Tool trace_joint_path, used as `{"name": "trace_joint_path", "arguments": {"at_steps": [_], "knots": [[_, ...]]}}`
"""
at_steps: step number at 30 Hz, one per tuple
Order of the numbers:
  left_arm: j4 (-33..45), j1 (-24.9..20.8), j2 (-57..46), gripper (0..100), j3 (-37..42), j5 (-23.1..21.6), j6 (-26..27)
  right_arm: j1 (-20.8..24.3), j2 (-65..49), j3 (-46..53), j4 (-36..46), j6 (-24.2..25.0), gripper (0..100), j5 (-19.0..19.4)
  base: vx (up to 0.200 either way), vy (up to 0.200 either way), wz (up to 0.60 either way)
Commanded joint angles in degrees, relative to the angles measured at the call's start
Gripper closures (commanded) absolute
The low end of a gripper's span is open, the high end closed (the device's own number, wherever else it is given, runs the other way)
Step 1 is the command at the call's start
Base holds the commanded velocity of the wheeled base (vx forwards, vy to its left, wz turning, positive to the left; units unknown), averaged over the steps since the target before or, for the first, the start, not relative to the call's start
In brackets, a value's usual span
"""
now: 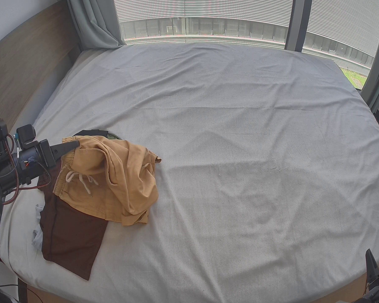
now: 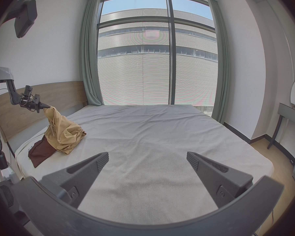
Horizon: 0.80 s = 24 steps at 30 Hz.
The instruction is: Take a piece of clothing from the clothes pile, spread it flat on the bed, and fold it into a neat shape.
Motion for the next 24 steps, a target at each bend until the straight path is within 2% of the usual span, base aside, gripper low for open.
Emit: {"name": "trace_joint_path", "arguments": {"at_steps": [1,4,8,11,12,16,18,22,23,24], "knots": [[-0.18,-2.06,-2.82,100,0.23,1.49,-2.49,0.00,-0.93,0.92,-0.01,-0.04,0,0.00,0.000,0.000,0.00],[-0.35,-2.85,-4.41,100,0.41,2.54,-6.53,0.00,-0.93,0.92,-0.01,-0.04,0,0.00,0.000,0.000,0.00],[-0.35,-3.82,-4.93,100,0.76,4.30,-7.50,0.00,-0.93,0.92,-0.01,-0.04,0,0.00,0.000,0.000,0.00],[-0.35,-5.84,-5.37,100,1.20,7.20,-8.73,0.00,-0.93,0.92,-0.01,-0.04,0,0.00,0.000,0.000,0.00],[-0.35,-7.34,-5.99,100,1.29,9.31,-11.28,0.00,-0.93,0.92,-0.01,-0.04,0,0.00,0.000,0.000,0.00],[-1.06,-10.59,-7.57,100,1.03,12.04,-15.67,0.00,-0.93,0.92,-0.01,-0.04,0,0.00,0.000,0.000,0.00],[-1.41,-11.20,-7.75,100,1.03,12.65,-16.55,0.00,-0.93,0.84,-0.01,-0.04,0,0.00,0.000,0.000,0.00],[-3.96,-15.07,-7.83,100,1.20,17.48,-19.01,0.00,-0.93,0.92,-0.01,-0.04,0,0.00,0.000,0.000,0.00],[-3.96,-15.07,-7.83,100,1.20,17.48,-19.01,0.00,-0.93,0.92,-0.01,-0.04,0,0.00,0.000,0.000,0.00],[-4.92,-17.27,-7.75,100,1.20,20.30,-20.59,0.00,-0.93,0.84,-0.01,-0.04,0,0.00,0.000,0.000,0.00]]}}
